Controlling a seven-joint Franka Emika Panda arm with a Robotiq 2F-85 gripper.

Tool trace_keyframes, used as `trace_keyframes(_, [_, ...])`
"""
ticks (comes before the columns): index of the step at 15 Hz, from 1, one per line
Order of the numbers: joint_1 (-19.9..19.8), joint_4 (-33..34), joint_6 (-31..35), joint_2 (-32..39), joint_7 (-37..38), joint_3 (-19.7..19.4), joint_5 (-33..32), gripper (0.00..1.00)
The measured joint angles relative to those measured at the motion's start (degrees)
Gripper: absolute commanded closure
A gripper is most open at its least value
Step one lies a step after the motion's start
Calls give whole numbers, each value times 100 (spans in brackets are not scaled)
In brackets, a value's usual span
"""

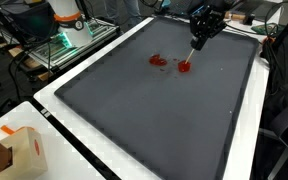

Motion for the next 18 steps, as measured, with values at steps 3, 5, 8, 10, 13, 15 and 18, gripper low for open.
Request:
trace_keyframes(3, [-41,-191,110,-262,-213,0,197,97])
trace_keyframes(5, [-47,-333,182,-450,-357,5,336,97])
trace_keyframes(8, [-46,-585,332,-761,-489,23,453,97])
trace_keyframes(10, [-46,-758,367,-970,-567,47,537,97])
trace_keyframes(13, [-46,-997,371,-1265,-694,77,713,97])
trace_keyframes(15, [-46,-1154,396,-1459,-744,92,758,97])
trace_keyframes(18, [-46,-1398,466,-1733,-787,133,768,97])
